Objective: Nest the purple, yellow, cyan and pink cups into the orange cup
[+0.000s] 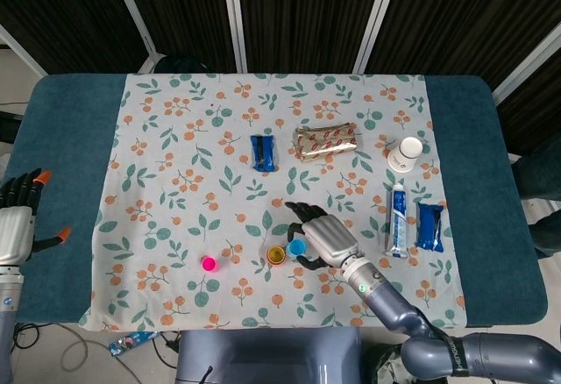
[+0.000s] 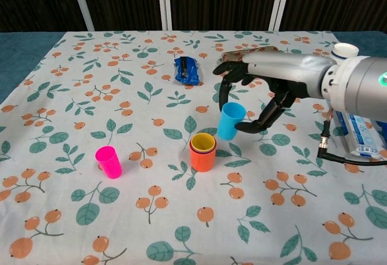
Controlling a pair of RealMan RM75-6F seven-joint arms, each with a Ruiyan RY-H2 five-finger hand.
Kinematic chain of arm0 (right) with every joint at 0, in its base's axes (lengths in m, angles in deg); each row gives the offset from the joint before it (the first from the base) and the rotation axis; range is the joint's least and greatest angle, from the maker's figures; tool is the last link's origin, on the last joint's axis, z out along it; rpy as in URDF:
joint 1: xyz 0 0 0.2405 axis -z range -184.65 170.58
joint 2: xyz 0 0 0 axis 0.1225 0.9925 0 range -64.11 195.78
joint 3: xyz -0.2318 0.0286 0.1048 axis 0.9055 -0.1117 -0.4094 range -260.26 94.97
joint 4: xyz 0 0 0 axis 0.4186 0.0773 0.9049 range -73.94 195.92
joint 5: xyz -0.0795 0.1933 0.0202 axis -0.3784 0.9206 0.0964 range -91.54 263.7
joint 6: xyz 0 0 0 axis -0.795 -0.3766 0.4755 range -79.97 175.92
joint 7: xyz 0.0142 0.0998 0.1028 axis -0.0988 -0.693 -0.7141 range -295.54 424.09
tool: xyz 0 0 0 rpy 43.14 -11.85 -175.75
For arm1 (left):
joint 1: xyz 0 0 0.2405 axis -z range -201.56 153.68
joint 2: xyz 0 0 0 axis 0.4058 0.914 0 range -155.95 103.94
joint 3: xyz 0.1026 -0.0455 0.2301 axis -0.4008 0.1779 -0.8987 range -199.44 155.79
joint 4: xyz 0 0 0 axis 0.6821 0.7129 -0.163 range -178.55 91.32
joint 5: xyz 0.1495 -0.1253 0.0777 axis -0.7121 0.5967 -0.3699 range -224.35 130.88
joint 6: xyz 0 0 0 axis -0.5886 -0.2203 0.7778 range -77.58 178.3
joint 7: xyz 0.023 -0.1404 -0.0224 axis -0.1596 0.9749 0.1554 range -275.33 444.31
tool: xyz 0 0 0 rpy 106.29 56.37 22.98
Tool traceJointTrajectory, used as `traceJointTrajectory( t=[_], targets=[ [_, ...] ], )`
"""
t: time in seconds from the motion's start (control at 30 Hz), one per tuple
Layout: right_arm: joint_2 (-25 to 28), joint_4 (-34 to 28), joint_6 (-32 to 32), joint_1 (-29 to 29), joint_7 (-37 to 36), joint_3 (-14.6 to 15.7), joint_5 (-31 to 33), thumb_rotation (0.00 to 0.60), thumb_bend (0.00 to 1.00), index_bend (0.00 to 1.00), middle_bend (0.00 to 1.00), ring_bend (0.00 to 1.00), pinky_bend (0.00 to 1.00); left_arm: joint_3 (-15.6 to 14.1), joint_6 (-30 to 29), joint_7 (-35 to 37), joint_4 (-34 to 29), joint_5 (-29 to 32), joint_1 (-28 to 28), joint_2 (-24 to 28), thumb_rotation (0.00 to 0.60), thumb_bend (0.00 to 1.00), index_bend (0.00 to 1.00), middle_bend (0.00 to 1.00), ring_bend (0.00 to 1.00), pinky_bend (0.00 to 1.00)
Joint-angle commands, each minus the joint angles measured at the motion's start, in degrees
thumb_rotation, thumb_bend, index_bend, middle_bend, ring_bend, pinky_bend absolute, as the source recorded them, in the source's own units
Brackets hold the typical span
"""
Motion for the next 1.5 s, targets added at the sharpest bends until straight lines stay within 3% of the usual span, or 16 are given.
traceJointTrajectory(
  t=[0.03,0.53,1.5],
  targets=[
    [-1.2,0.2,0.4,-0.9,0.9,-0.3,1.0,0.600,0.41,0.47,0.00,0.05,0.14,0.1,0.2,0.9,-0.2,-0.5,-0.1,0.1,0.600,0.14,0.08,0.01,0.00,0.02],
    [-3.7,0.6,2.4,-2.7,3.3,0.1,4.1,0.600,0.41,0.47,0.00,0.05,0.14,-0.3,4.1,-1.9,-2.8,0.6,-0.3,2.2,0.600,0.14,0.08,0.01,0.00,0.01],
    [-5.8,1.9,2.3,-4.9,4.1,1.2,6.2,0.600,0.41,0.47,0.00,0.05,0.14,1.2,4.9,-3.2,-3.3,0.7,-1.0,2.2,0.600,0.14,0.08,0.01,0.00,0.01]
  ],
)
